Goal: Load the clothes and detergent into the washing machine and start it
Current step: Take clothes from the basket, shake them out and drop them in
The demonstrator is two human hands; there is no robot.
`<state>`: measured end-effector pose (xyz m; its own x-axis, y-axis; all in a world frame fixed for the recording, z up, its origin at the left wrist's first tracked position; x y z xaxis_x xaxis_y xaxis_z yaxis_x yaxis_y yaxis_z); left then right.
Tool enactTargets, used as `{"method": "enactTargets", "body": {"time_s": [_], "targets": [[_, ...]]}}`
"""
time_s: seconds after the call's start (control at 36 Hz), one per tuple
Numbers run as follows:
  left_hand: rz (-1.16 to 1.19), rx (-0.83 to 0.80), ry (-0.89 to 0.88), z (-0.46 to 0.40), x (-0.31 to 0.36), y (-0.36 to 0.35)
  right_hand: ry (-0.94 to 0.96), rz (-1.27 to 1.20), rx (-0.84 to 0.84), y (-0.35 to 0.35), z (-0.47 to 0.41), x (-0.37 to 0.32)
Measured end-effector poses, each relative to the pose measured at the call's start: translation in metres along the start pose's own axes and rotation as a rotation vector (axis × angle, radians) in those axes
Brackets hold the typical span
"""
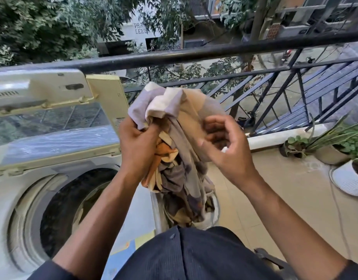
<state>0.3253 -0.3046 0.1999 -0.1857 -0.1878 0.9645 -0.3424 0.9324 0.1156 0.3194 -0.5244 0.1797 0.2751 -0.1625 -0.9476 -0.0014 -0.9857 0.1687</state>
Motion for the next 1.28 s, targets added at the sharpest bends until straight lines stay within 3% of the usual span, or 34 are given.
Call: {"method": "enactTargets", "body": {"time_s": [0.14,0.28,0.39,0.47,0.53,0.61,0.75,0.83,0.92,1.0,1.06,1.17,1.28], "targets": [[0.15,-0.016,-0.023,-0.004,0.017,-0.001,-0.301,0.324,-0.09,0.001,0.015,0.096],[0.148,-0.078,-0.087,-0.005,0.03,-0.003,-0.506,0.284,-0.25,-0.01,0.023,0.148],[0.034,-0.049,-0.149,-0.008,0.031,0.004,-0.504,0.385,-0.281,-0.012,0.017,0.134],[-0.217,0.0,-0.142,-0.012,0.017,0.015,-0.418,0.677,-0.319,-0.002,0.007,0.112],[-0.362,0.0,-0.125,-0.012,0.008,0.019,-0.379,0.714,-0.278,0.006,0.0,0.101],[-0.554,-0.046,-0.115,-0.01,-0.003,0.019,-0.339,0.609,-0.181,0.013,-0.013,0.078],[-0.779,-0.057,-0.132,-0.008,-0.015,0.019,-0.116,0.306,-0.074,0.009,-0.033,0.02],[-0.729,-0.11,-0.101,-0.009,-0.012,0.019,-0.048,0.07,-0.04,0.004,-0.039,-0.011],[-0.622,-0.298,-0.093,-0.005,-0.003,0.008,-0.001,-0.157,-0.064,-0.009,-0.041,-0.032],[-0.494,-0.459,-0.132,0.006,0.009,-0.008,0.083,-0.214,-0.154,-0.025,-0.04,-0.053],[-0.439,-0.417,-0.131,0.009,0.013,-0.012,0.088,-0.239,-0.212,-0.031,-0.041,-0.057],[-0.41,-0.159,-0.137,0.006,0.017,-0.008,-0.033,-0.285,-0.278,-0.027,-0.039,-0.05],[-0.34,-0.09,-0.081,0.003,0.015,-0.006,-0.011,-0.161,-0.328,-0.023,-0.03,-0.04]]}}
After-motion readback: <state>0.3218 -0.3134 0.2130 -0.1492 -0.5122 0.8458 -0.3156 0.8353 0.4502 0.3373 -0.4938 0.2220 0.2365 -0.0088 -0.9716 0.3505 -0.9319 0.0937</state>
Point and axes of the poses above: each hand's wrist, its own z-axis away from the middle knuckle, its own y-axis out of the back of the hand, x = y × z, the point moved 6 cm from there along -z, towards the middle knuckle, and after that the axes turned 8 degrees about -z, right-handed, at the moved point
